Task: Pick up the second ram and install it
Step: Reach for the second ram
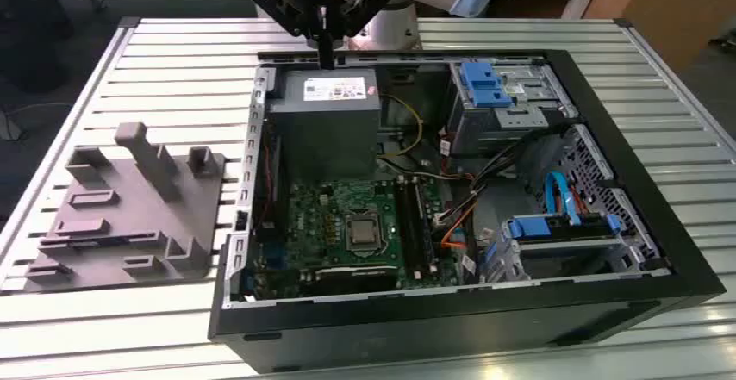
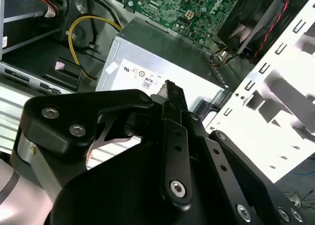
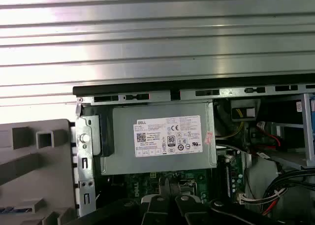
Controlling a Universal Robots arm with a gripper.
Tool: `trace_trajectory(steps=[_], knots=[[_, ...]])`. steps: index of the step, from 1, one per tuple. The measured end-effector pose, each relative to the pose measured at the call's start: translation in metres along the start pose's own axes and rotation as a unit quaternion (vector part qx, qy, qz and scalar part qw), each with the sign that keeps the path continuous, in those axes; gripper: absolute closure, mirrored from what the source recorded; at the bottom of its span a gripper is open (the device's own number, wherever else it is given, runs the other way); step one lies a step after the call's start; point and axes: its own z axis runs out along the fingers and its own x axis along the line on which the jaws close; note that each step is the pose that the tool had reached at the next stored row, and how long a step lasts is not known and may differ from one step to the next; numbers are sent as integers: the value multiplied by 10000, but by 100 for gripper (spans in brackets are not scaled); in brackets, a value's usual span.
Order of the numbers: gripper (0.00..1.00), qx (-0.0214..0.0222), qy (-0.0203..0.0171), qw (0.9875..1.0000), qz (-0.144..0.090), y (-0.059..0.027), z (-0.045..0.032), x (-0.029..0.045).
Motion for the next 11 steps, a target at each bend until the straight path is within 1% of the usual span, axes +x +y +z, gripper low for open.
trace_trajectory(steps=[4, 6, 8, 11], knots=[[90, 0, 0, 10000, 0, 0, 0, 0], [90, 1, 0, 10000, 1, -1, -1, 15], [90, 0, 0, 10000, 0, -4, -2, 58], [90, 0, 0, 10000, 0, -13, -5, 167]])
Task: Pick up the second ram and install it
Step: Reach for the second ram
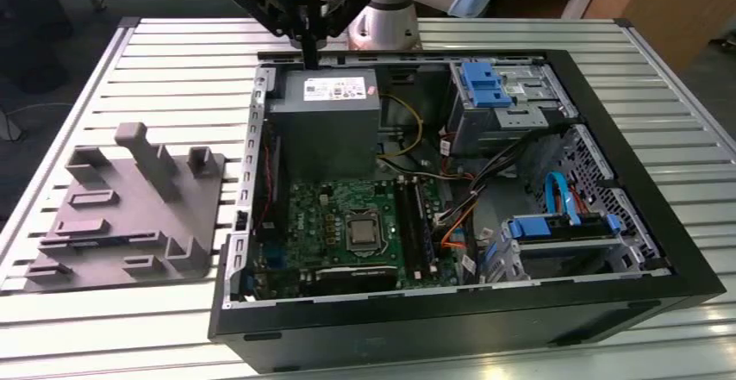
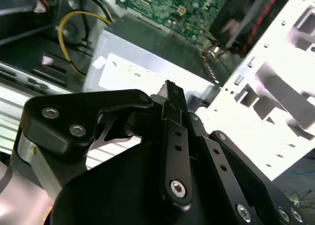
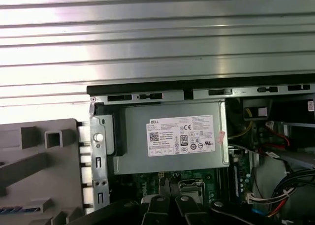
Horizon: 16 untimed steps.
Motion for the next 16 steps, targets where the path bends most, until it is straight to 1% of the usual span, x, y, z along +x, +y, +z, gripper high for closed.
trace_trajectory(steps=[3, 6, 11, 16], knots=[[90, 0, 0, 10000, 0, -7, -3, 100], [90, 0, 0, 10000, 0, -12, -4, 161], [90, 0, 0, 10000, -1, -19, -7, 246], [90, 0, 0, 10000, 0, -23, -8, 301]])
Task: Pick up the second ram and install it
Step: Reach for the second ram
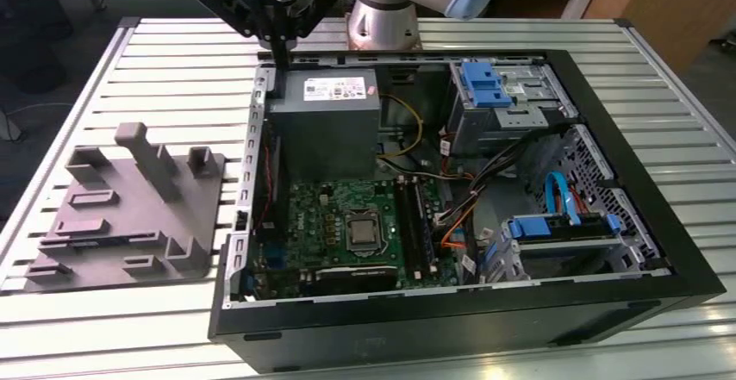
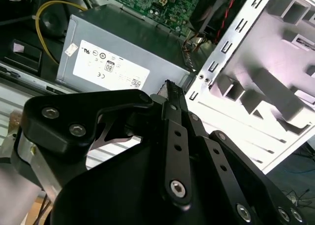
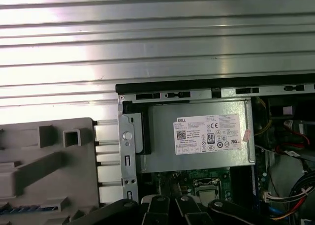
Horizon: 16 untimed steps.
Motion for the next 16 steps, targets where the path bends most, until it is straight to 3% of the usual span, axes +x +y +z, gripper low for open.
trace_trajectory(steps=[16], knots=[[90, 0, 0, 10000, 0, -19, -5, 253]])
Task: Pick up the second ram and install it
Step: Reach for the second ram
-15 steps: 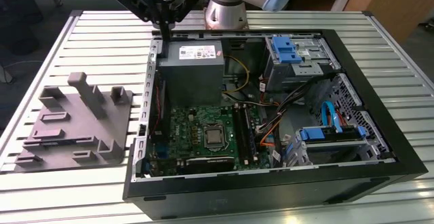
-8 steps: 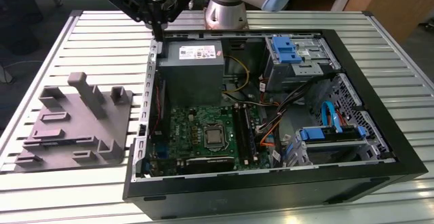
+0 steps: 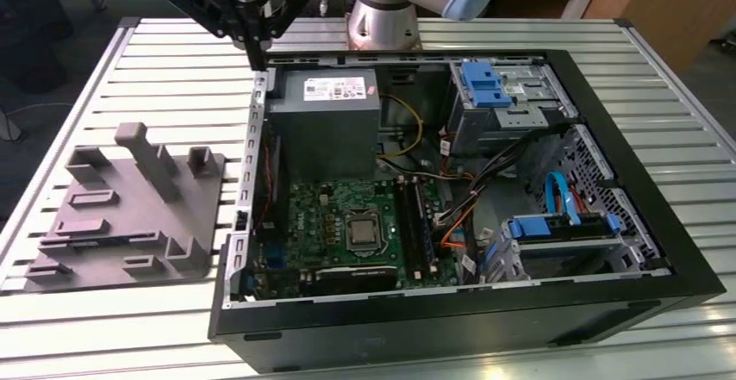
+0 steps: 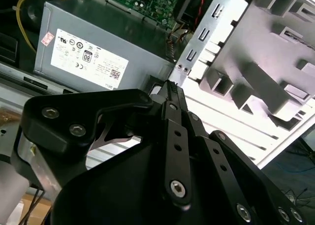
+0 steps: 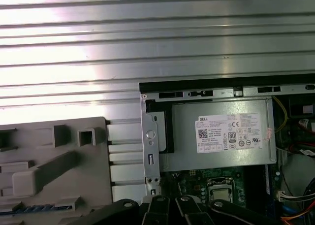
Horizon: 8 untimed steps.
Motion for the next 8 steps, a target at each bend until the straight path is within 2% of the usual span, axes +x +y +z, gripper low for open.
trace_trajectory(steps=[8], knots=[[90, 0, 0, 10000, 0, -10, -2, 134]])
